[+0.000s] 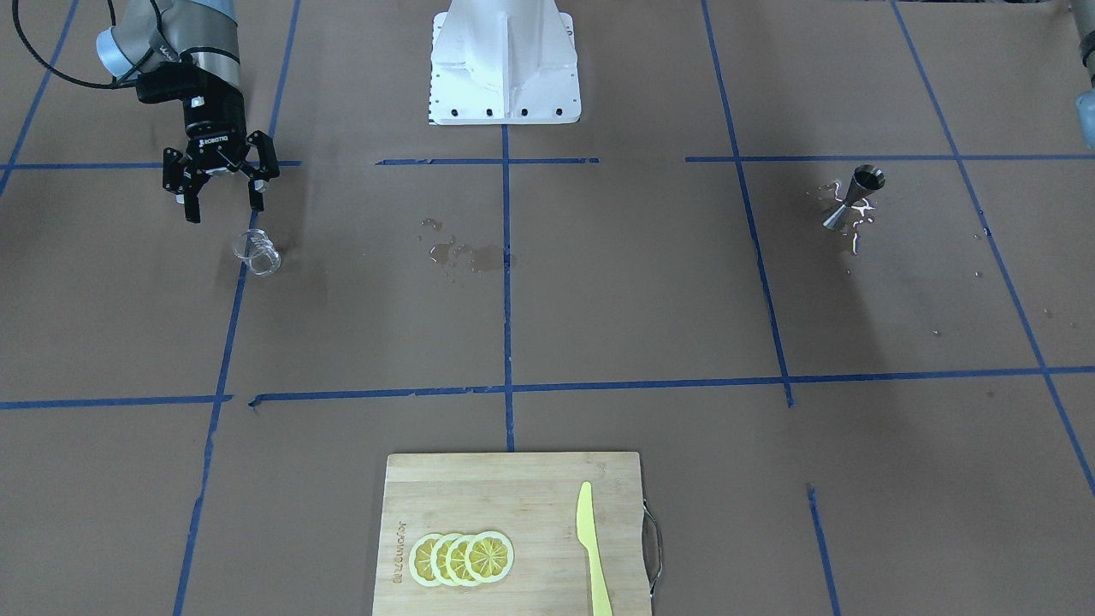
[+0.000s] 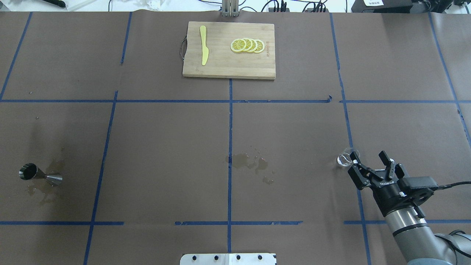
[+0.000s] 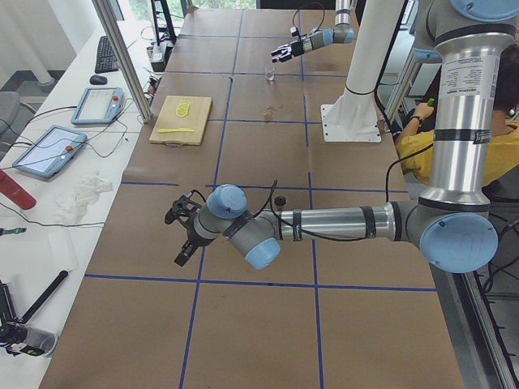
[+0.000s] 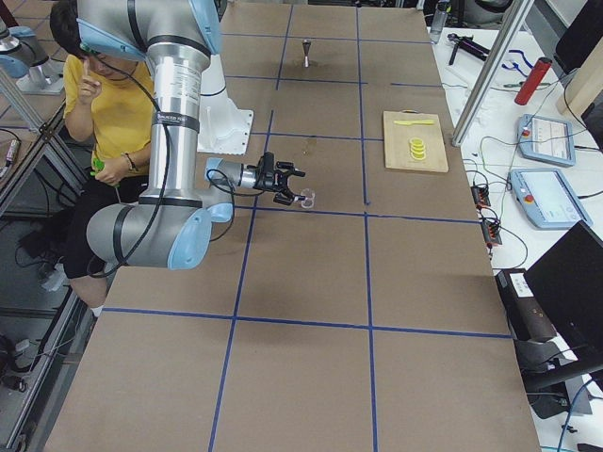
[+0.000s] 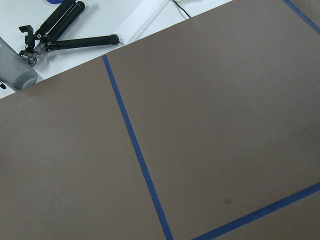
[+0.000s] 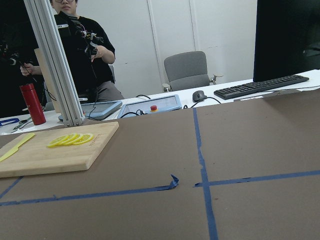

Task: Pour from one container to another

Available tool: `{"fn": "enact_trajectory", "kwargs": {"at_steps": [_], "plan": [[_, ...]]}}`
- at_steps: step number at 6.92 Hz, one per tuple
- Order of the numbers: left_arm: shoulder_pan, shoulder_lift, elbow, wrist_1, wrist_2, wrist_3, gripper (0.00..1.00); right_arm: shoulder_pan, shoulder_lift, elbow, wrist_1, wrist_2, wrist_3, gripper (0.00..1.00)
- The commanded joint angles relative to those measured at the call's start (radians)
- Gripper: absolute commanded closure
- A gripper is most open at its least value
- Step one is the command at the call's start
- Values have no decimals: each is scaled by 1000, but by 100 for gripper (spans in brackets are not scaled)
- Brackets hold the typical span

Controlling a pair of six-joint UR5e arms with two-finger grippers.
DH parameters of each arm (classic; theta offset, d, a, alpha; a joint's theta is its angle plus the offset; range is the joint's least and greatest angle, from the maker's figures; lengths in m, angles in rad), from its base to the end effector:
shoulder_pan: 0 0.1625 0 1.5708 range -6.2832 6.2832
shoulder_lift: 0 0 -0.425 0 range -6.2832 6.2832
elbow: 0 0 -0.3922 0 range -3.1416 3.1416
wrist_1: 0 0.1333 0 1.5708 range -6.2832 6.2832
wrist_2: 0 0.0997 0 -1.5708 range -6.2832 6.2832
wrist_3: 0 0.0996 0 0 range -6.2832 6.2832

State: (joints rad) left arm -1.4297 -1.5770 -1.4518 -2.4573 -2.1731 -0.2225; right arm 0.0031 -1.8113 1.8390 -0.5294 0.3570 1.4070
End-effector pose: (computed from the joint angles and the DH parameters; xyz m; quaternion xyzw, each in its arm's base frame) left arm -0.0028 -0.5266 0.6207 0.3047 0.3353 0.0758 0.8882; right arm -0.3686 -0.2278 0.4937 0.5239 -0.3761 0.2329 0.7279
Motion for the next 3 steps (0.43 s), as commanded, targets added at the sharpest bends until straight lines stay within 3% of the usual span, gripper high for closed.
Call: {"fn": "enact_trajectory", "kwargs": {"at_steps": [1, 3], "plan": [[0, 9, 2, -3, -1, -15, 0, 50, -63, 63, 0, 102, -67, 0], [0, 11, 5, -3, -4, -11, 0, 275, -54, 69, 0, 354, -226, 0]]}}
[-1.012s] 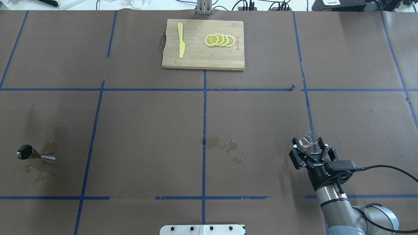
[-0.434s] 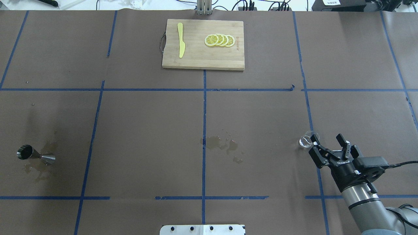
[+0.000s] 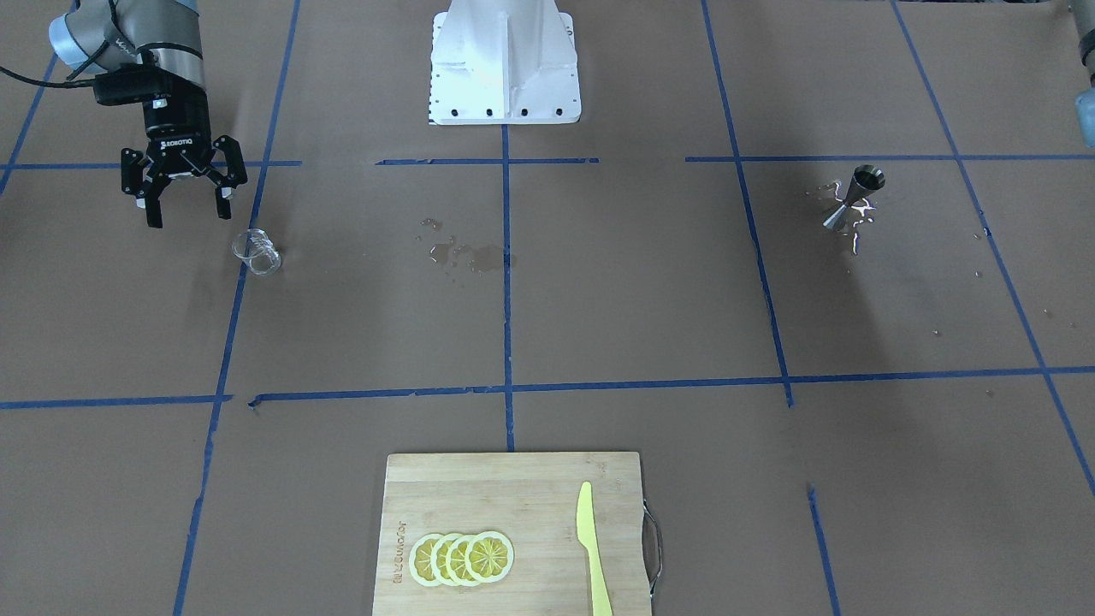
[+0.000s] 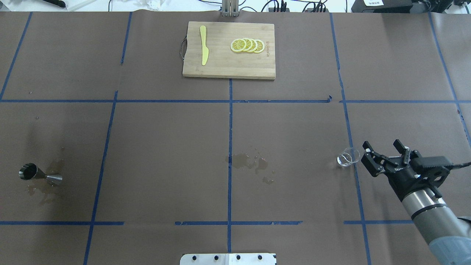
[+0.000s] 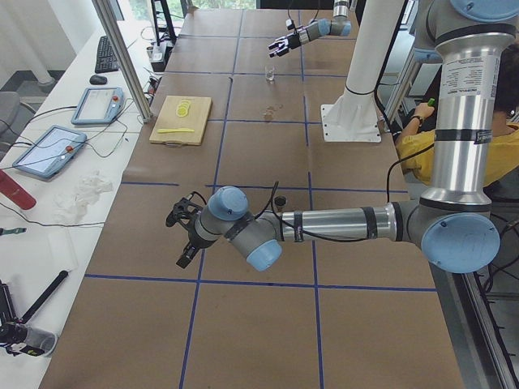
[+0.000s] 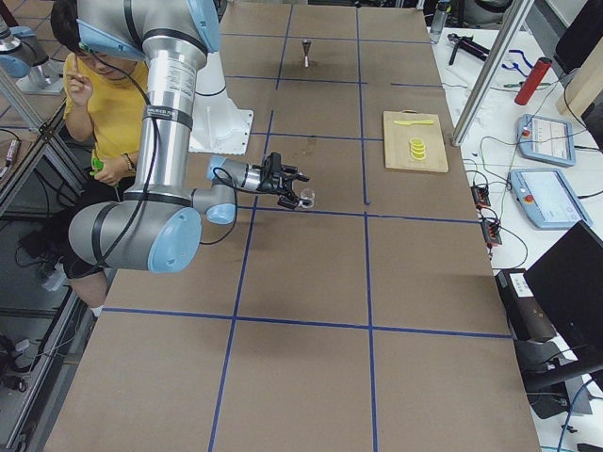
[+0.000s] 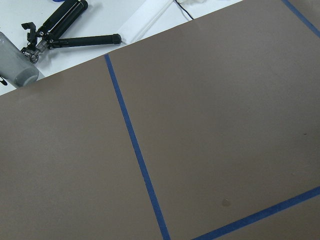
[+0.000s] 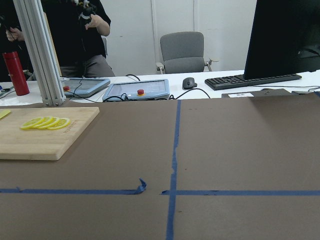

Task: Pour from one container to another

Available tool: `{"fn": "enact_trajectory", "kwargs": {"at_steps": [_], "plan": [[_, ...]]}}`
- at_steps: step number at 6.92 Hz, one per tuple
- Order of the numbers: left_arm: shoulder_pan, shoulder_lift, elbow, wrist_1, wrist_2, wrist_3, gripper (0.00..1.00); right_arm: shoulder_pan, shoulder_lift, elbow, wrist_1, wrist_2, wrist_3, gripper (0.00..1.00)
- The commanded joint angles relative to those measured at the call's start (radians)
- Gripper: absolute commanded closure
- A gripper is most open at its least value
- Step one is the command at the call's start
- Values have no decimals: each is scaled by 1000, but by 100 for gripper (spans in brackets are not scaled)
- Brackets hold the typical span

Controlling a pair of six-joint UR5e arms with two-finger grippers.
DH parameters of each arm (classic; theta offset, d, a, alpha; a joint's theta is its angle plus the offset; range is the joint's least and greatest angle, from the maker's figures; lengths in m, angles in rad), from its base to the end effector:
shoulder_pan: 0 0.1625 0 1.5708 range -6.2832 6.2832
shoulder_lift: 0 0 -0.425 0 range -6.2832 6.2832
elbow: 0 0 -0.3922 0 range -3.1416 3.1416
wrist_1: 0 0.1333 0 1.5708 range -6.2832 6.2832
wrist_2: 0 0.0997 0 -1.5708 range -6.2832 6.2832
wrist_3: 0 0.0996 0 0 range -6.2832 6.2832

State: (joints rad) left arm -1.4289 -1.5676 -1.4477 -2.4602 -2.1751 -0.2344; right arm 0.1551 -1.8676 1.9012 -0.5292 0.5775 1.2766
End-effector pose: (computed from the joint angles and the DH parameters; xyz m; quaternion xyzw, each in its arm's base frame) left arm -0.0029 -0.5221 0.6272 0.2976 0.3378 0.0697 0.8902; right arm -0.3251 -0.2702 0.4939 0.4993 -0.3477 0.1909 0.7703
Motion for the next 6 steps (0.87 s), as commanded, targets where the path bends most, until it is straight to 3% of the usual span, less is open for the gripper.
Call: {"fn": "enact_trajectory", "kwargs": {"at_steps": [1, 2, 4, 5, 6], "plan": [[1, 9, 6, 0, -12, 3, 0, 229, 13, 4, 0, 274, -159, 0], [1, 11, 3, 0, -17, 3, 0, 367, 33, 1, -2, 444, -256, 0], [-1, 14, -7, 3, -139, 7, 0, 589, 36, -36, -15, 745, -395, 0], [-13, 30, -41, 6, -162, 7, 0, 785, 39, -54, -61, 1027, -592, 0], [-13, 35, -42, 7, -157, 9, 0, 960, 106, -80, -189, 1287, -776, 0]]}}
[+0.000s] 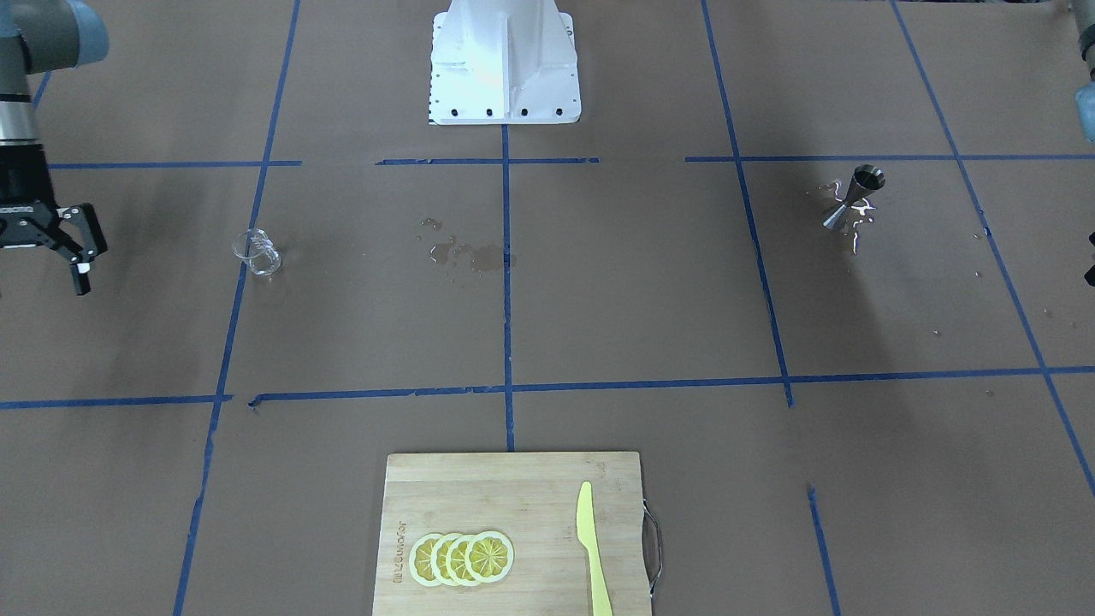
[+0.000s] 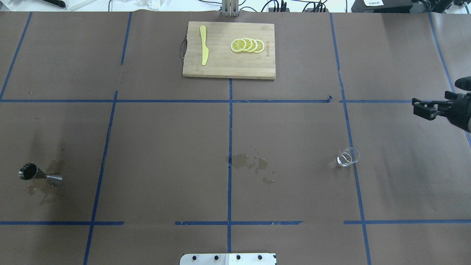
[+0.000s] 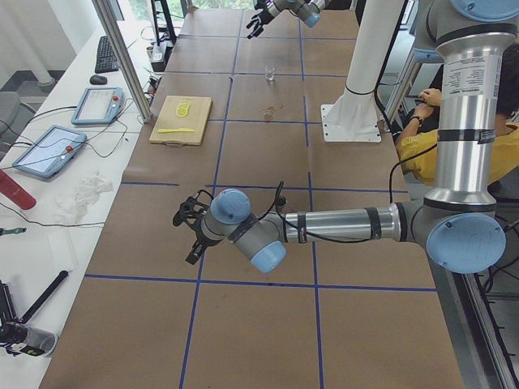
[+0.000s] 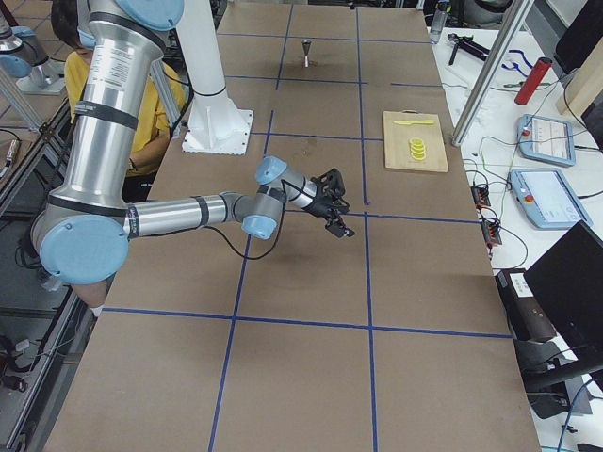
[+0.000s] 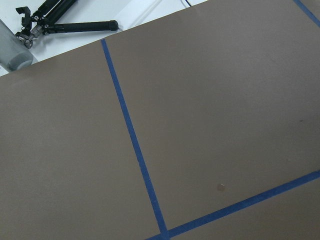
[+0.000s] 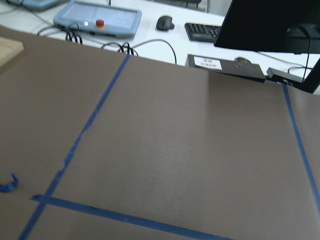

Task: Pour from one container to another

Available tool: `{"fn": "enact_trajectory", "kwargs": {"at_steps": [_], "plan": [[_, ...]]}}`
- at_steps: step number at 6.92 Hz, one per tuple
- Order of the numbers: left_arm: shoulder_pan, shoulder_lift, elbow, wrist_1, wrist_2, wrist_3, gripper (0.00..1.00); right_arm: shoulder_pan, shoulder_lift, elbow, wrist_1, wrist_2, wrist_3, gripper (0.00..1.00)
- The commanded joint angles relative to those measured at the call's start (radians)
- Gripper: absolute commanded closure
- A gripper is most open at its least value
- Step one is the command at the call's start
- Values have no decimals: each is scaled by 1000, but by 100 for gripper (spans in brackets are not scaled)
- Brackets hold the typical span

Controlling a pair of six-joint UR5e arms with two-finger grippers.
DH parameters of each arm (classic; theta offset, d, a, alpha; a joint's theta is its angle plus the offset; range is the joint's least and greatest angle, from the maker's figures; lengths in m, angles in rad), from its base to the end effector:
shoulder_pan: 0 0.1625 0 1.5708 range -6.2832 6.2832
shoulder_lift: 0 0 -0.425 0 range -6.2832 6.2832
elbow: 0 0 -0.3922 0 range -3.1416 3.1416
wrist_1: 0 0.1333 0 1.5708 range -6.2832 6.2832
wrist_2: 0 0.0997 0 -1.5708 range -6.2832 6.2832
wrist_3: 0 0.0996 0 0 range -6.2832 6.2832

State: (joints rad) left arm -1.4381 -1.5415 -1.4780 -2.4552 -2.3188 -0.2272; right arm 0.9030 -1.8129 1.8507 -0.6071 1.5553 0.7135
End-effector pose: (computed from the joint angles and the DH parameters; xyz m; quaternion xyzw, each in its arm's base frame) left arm 0.0011 -0.5036 0.6190 0.2800 0.3956 0.0949 0.8695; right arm -0.1589 -0.4193 0.5300 0.3744 -0.3006 0.0238 0.8769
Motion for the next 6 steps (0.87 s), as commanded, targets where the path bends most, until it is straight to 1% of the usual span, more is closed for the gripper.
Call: {"fn": "enact_trajectory", "kwargs": {"at_steps": [1, 2, 3, 4, 5, 6], "plan": [[-1, 14, -4, 4, 31, 2, 0, 297, 72, -36, -203, 444, -303, 0], [-14, 44, -65, 10, 29, 2, 0, 342, 76, -41, -286, 504, -369, 0], [-12, 55, -59, 51, 23, 6, 0, 384, 93, -50, -415, 528, -426, 0], [-10, 55, -74, 99, 16, 44, 0, 463, 99, -54, -541, 637, -536, 0], [-25, 34, -71, 231, 12, 186, 0, 573, 106, -50, -710, 799, -652, 0], [-72, -1, -70, 337, 15, 263, 0, 608, 119, -35, -850, 846, -710, 0]]}}
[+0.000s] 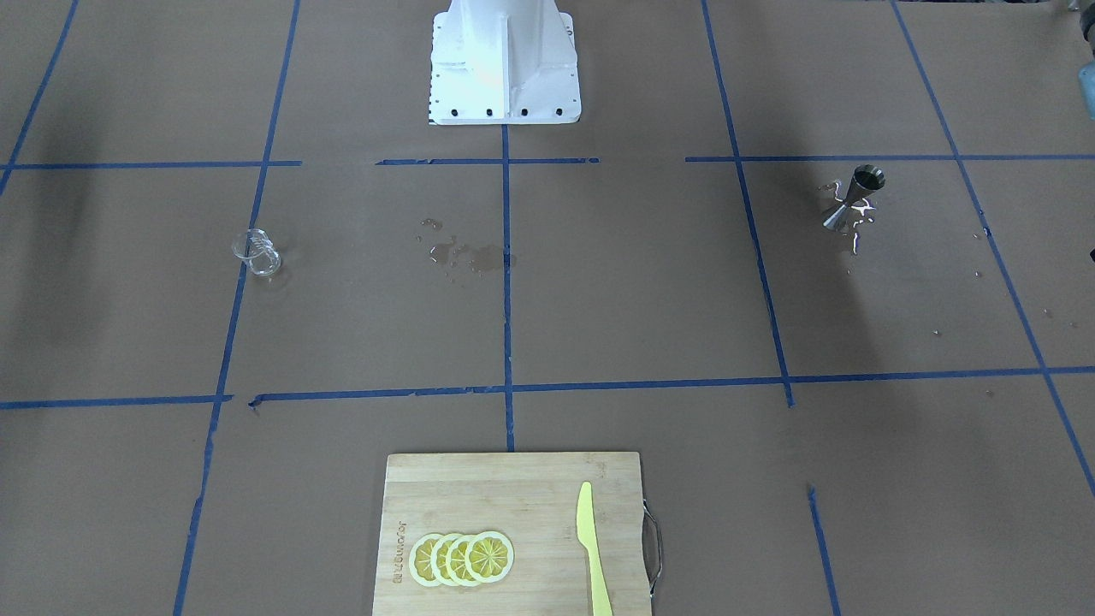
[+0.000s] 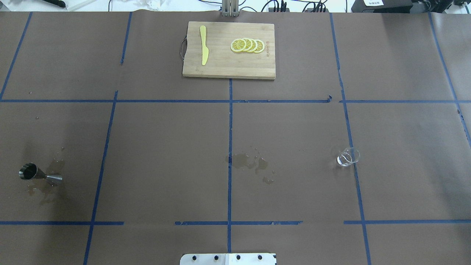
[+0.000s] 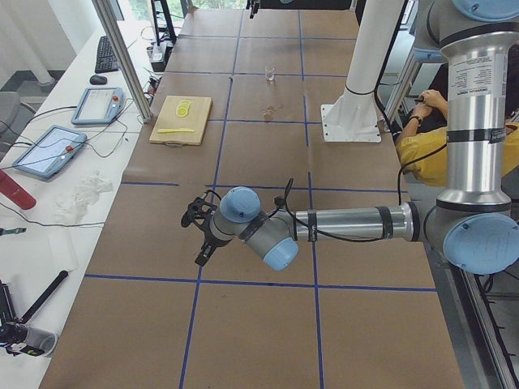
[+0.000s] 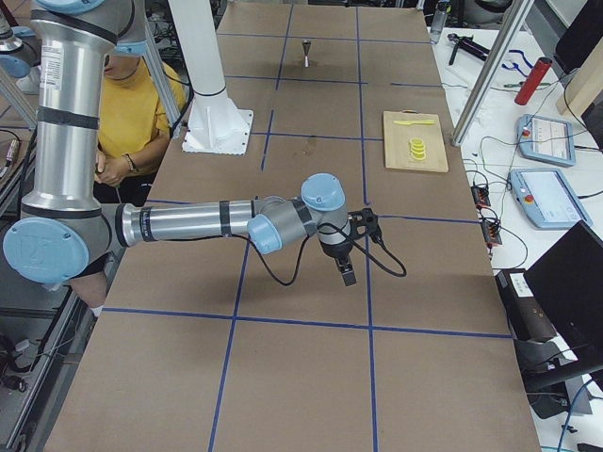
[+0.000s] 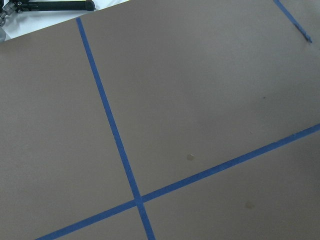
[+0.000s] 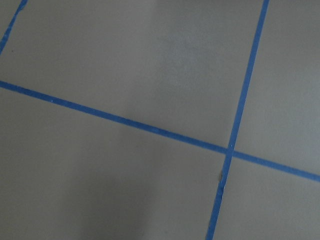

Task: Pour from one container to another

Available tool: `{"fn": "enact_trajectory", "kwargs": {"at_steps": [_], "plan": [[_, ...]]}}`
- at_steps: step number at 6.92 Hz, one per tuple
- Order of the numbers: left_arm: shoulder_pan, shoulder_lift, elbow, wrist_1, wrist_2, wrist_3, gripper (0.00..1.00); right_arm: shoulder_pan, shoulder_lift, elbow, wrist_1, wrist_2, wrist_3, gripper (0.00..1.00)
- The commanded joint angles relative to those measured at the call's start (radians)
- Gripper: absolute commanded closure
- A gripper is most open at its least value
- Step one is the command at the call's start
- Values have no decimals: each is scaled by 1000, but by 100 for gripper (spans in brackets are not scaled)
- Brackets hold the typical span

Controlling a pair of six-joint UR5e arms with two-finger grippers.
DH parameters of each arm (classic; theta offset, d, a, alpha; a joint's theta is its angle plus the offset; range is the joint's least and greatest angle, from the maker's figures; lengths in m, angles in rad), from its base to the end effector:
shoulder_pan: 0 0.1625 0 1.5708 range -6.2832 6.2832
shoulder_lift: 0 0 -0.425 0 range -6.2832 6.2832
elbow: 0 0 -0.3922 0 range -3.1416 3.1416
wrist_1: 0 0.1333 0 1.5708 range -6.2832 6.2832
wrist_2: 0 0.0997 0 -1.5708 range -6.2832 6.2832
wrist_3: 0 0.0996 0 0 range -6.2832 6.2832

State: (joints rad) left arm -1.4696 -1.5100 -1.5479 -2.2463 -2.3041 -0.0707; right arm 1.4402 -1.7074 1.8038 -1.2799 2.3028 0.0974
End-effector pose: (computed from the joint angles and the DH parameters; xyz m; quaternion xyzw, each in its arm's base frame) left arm -0.0169 -0.4933 0.6253 0.2418 0.3650 0.1181 0.8913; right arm 0.0072 -0.4576 0.5767 0.1386 -0.3694 -0.0841 0.9150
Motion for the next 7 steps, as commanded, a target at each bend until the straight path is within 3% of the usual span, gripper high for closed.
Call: {"fn": "enact_trajectory", "kwargs": {"at_steps": [1, 2, 4, 6, 7], "plan": [[-43, -23, -6, 152, -6, 109, 0, 62, 11, -4, -221, 98, -94, 0], [-41, -33, -15, 306, -47, 109, 0, 62, 12, -9, -242, 101, -94, 0], [-43, -21, -140, 523, -86, 123, 0, 58, 26, -15, -277, 102, -93, 0], [-84, -44, -326, 866, -75, 159, 0, 60, 110, -17, -430, 93, -85, 0], [-107, -12, -311, 803, -78, 214, 0, 60, 77, -15, -420, 66, -84, 0]]}}
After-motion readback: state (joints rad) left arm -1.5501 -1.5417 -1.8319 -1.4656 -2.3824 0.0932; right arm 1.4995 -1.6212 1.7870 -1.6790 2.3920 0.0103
